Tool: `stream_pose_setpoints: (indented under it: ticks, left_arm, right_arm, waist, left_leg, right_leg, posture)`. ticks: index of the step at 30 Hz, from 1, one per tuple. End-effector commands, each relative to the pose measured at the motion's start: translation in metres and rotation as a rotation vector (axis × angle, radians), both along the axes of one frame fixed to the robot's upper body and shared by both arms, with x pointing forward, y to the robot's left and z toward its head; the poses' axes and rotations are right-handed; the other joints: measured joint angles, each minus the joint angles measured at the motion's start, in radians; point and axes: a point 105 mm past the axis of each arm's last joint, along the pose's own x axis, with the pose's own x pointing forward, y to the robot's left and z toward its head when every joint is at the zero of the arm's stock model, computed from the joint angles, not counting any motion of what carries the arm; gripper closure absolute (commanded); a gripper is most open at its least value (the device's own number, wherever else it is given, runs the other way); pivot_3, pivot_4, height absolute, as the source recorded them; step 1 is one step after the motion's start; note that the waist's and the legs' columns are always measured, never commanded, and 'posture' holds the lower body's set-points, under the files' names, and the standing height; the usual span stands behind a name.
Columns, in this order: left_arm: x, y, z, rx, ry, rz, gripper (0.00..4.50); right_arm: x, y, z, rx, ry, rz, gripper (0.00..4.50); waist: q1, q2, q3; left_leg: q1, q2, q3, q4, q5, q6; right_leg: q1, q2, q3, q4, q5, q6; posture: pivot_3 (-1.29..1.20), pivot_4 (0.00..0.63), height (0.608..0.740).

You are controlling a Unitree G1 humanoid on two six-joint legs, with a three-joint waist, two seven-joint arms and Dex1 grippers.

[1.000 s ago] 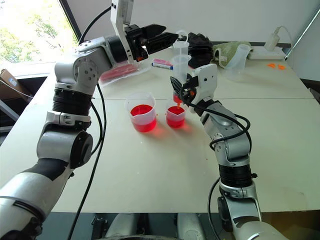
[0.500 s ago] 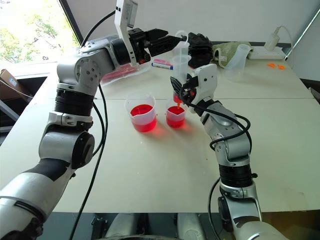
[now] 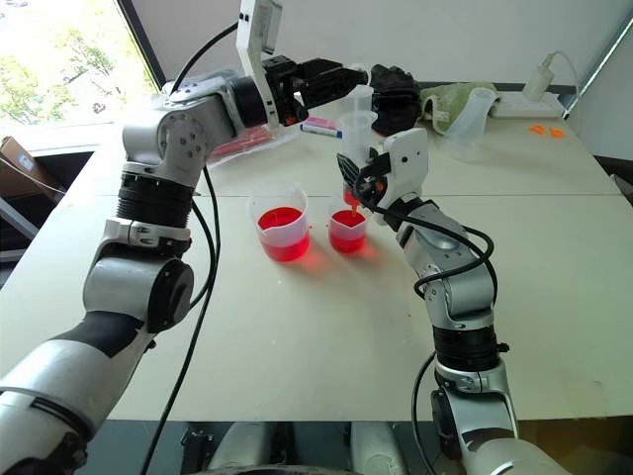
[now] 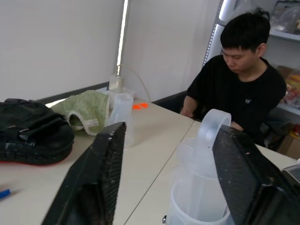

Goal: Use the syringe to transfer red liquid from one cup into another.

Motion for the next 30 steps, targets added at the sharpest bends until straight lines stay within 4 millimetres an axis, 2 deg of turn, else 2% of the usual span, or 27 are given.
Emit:
stream_pose_setpoints:
  ticks: [1, 4, 13, 23, 30]
  left_arm:
    - [-0.007, -0.004, 0.017, -0.006, -0.048, -0.011, 3.35]
    - [-0.008, -0.005, 0.017, -0.005, -0.047, -0.016, 4.43]
    - [-0.017, -0.009, 0.011, 0.033, -0.061, -0.065, 4.43]
    - [-0.044, -0.012, -0.001, 0.1, -0.057, -0.213, 4.43]
    - [-0.046, -0.008, -0.005, 0.128, -0.056, -0.226, 4.43]
  right_arm:
    - [-0.012, 0.006, 0.022, 0.002, -0.1, 0.034, 3.12]
    - [-0.012, 0.006, 0.023, 0.002, -0.1, 0.033, 3.12]
    - [-0.01, 0.005, 0.023, 0.016, -0.103, 0.03, 3.12]
    - [-0.01, 0.006, 0.031, 0.066, -0.133, 0.034, 3.12]
    - [-0.01, 0.005, 0.035, 0.066, -0.142, 0.04, 3.12]
  waist:
    - [0.0, 0.0, 0.0]
    - [-0.001, 0.0, 0.0]
    - [-0.001, 0.0, 0.0]
    - [-0.002, 0.0, 0.0]
    - [0.0, 0.0, 0.0]
  left_leg:
    - [0.0, 0.0, 0.0, 0.0, 0.0, 0.0]
    - [0.0, 0.0, 0.0, 0.0, 0.0, 0.0]
    - [0.0, 0.0, 0.0, 0.0, 0.0, 0.0]
    - [0.0, 0.0, 0.0, 0.0, 0.0, 0.0]
    - [0.0, 0.0, 0.0, 0.0, 0.0, 0.0]
  right_leg:
    - [0.0, 0.0, 0.0, 0.0, 0.0, 0.0]
    - [0.0, 0.0, 0.0, 0.0, 0.0, 0.0]
    - [0.0, 0.0, 0.0, 0.0, 0.0, 0.0]
    - [0.0, 0.0, 0.0, 0.0, 0.0, 0.0]
    - [0.0, 0.0, 0.0, 0.0, 0.0, 0.0]
  posture:
    - [0.0, 0.15, 0.711]
    - [0.0, 0.15, 0.711]
    - [0.0, 0.15, 0.711]
    - [0.0, 0.15, 0.711]
    - [0.0, 0.15, 0.711]
